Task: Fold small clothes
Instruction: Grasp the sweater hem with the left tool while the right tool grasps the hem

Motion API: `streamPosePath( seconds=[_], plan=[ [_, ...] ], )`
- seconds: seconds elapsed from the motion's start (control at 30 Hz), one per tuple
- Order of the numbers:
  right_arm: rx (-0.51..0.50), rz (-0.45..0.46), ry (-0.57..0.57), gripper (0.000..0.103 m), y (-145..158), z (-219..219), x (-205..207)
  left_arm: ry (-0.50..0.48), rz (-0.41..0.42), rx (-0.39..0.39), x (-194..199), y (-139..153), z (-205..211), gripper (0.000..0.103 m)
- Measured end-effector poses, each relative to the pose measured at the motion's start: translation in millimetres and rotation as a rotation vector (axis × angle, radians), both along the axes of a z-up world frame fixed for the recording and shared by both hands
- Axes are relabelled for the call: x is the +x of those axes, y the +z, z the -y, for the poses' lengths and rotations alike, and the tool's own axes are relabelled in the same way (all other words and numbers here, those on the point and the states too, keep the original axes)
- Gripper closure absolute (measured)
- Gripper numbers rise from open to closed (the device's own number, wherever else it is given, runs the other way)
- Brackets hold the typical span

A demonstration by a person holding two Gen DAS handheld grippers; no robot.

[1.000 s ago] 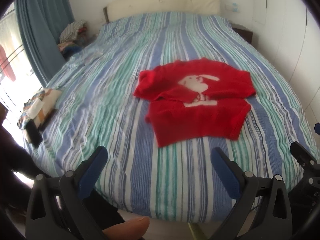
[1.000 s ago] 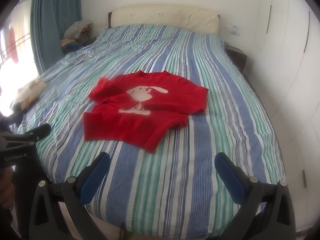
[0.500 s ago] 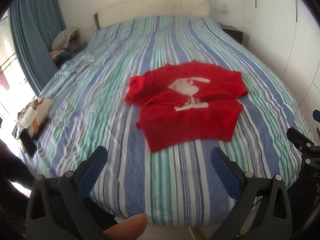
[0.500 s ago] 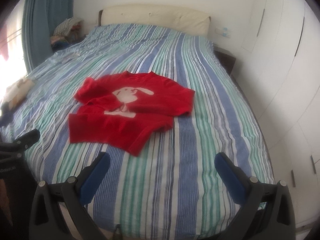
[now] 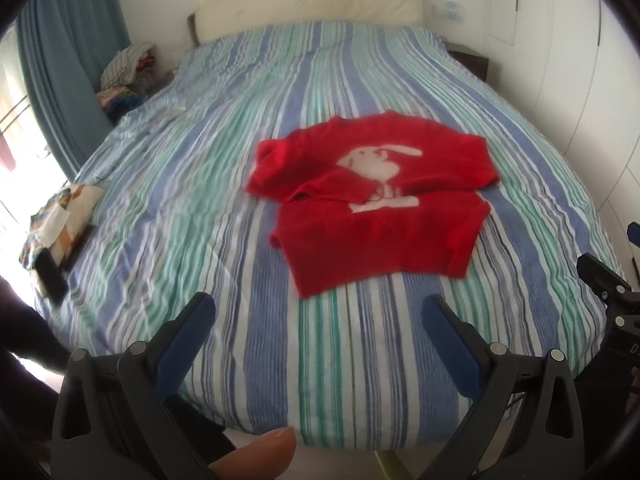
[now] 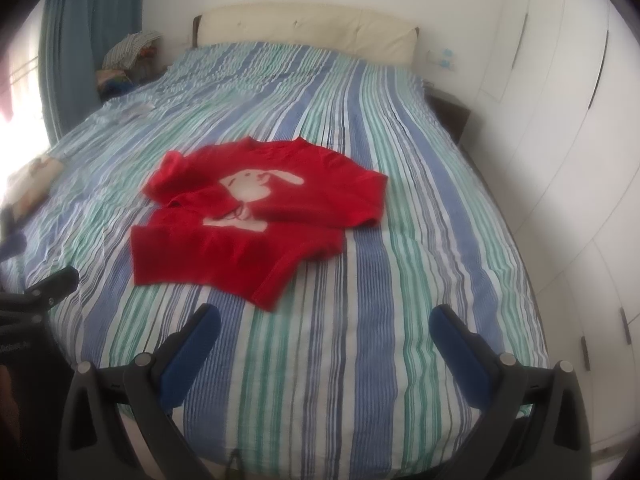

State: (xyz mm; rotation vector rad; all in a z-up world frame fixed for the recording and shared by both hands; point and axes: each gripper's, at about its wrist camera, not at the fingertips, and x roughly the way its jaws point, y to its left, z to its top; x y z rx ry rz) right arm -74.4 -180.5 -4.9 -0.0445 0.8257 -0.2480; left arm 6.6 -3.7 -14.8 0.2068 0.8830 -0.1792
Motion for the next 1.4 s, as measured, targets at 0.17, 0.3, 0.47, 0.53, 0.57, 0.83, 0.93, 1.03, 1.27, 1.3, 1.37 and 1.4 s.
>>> streamPosePath(
  seconds=[0.17,0.3,0.47,0.53,0.57,0.83,0.93,1.03,1.27,1.3,1.37,1.4],
  plan=[
    [0.006,0.004,0.001,0.000,1,-2,2,0.038,0.016,-0.009,6,4,-10,0.000],
    [0.007,0.012,0.005,0.000,5,-4,6,0.058,0.025,-0.019,12,8,-14,0.000],
    [0.022,0.031,0.009,0.000,9,-4,10,0.071,0.009,-0.033,24,0,-26,0.000],
    [0.045,0.059,0.015,0.000,6,-2,12,0.076,-0.035,-0.060,42,-20,-39,0.000],
    [0.072,0.086,0.028,0.000,0,1,14,0.090,-0.067,-0.078,55,-37,-47,0.000],
    [0.410,-0.050,0.072,0.000,-129,28,94,0.093,-0.286,-0.164,138,-168,-52,0.007],
    [0.481,-0.079,0.022,0.001,-162,30,130,0.076,-0.313,-0.201,147,-180,-40,0.053],
    [0.536,-0.138,-0.044,0.041,-184,45,145,0.064,-0.348,-0.276,147,-176,-43,0.100],
    [0.724,-0.143,0.053,0.096,-136,87,94,-0.051,-0.372,-0.339,98,-117,-87,0.101],
    [0.773,-0.158,0.072,0.096,-130,90,85,-0.058,-0.386,-0.334,92,-116,-90,0.101],
    [0.842,-0.202,0.101,0.096,-126,90,71,-0.055,-0.423,-0.304,84,-124,-90,0.101],
    [0.862,-0.229,0.103,0.096,-130,89,67,-0.055,-0.430,-0.272,81,-132,-88,0.101]
  ],
)
